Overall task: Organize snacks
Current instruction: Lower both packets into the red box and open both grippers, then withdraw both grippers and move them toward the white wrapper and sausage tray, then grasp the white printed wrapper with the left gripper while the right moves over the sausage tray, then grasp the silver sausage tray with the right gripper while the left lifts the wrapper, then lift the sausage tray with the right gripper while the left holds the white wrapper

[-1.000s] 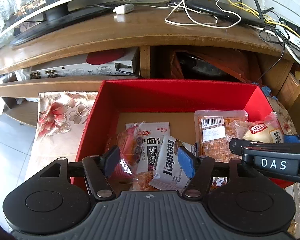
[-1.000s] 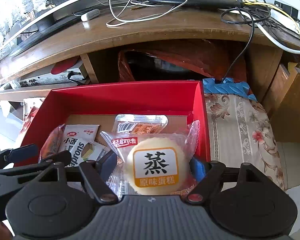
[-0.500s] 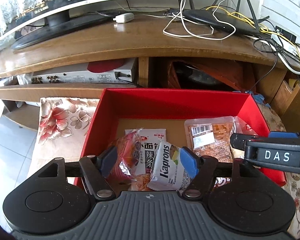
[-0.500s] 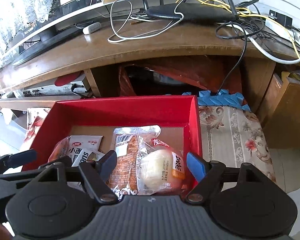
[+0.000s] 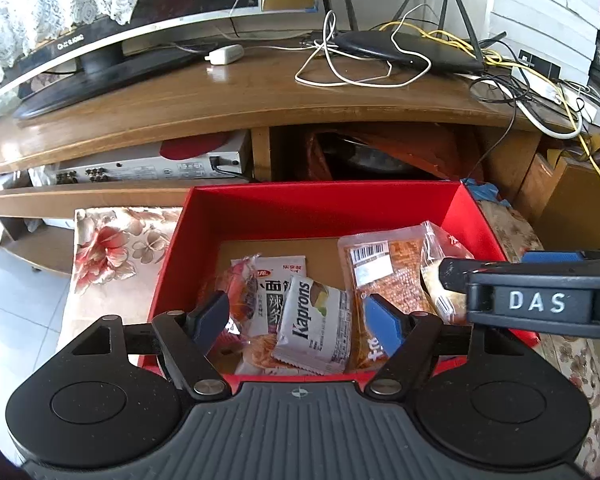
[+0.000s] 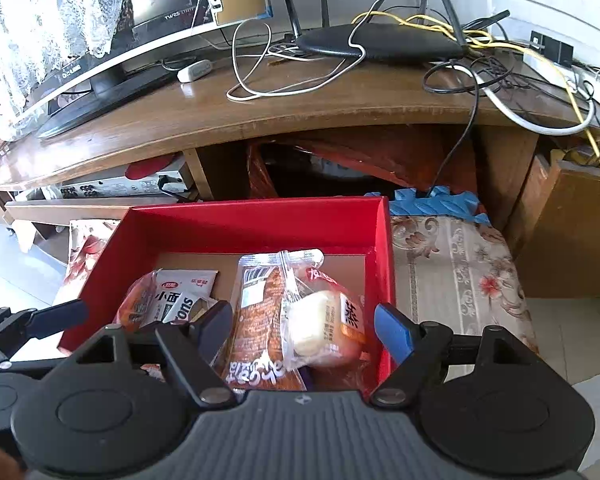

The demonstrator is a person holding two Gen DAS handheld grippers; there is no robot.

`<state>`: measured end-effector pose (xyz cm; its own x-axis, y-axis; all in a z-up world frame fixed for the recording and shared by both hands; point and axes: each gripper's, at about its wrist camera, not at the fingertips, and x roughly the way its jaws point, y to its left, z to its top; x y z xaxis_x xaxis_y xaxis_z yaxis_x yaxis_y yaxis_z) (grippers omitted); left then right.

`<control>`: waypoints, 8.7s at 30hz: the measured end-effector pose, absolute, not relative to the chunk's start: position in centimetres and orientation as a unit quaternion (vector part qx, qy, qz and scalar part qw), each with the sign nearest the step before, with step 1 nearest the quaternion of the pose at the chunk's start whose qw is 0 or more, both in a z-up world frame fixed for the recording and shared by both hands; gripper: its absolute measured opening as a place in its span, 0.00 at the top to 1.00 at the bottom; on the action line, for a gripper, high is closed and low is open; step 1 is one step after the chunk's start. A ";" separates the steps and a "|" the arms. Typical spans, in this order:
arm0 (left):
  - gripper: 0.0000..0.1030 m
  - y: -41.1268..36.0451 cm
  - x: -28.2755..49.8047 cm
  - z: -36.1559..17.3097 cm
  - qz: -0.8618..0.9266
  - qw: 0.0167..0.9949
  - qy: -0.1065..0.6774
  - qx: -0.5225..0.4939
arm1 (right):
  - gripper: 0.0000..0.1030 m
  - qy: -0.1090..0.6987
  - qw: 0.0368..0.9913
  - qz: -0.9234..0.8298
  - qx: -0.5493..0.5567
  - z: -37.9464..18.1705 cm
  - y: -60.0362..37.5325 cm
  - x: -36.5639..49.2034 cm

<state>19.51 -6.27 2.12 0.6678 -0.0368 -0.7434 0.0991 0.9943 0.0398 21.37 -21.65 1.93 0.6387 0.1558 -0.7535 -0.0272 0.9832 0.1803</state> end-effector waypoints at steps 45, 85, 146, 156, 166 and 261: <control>0.20 -4.3 5.3 -2.7 -0.092 0.859 0.499 0.069 | 0.24 0.473 0.875 0.086 0.046 0.5 -21.1 6.2; 0.28 -3.0 1.7 -5.2 -0.114 0.837 0.531 0.068 | 0.23 0.524 0.842 0.128 0.020 -2.1 -17.6 2.9; 0.46 1.8 1.3 -4.2 -0.089 0.853 0.513 0.021 | 0.53 0.549 0.823 0.143 0.034 -4.0 -15.3 2.0; 0.45 1.6 1.4 -4.5 -0.081 0.854 0.513 0.026 | 0.38 0.570 0.806 0.144 0.062 -4.4 -16.9 1.7; 0.44 1.5 1.3 -4.6 -0.089 0.852 0.515 0.025 | 0.31 0.559 0.813 0.160 -0.036 -5.1 -12.7 1.5; 0.45 3.1 1.5 -1.5 -0.124 0.870 0.474 -0.056 | 0.43 0.611 0.754 0.158 0.182 -5.5 -17.3 0.1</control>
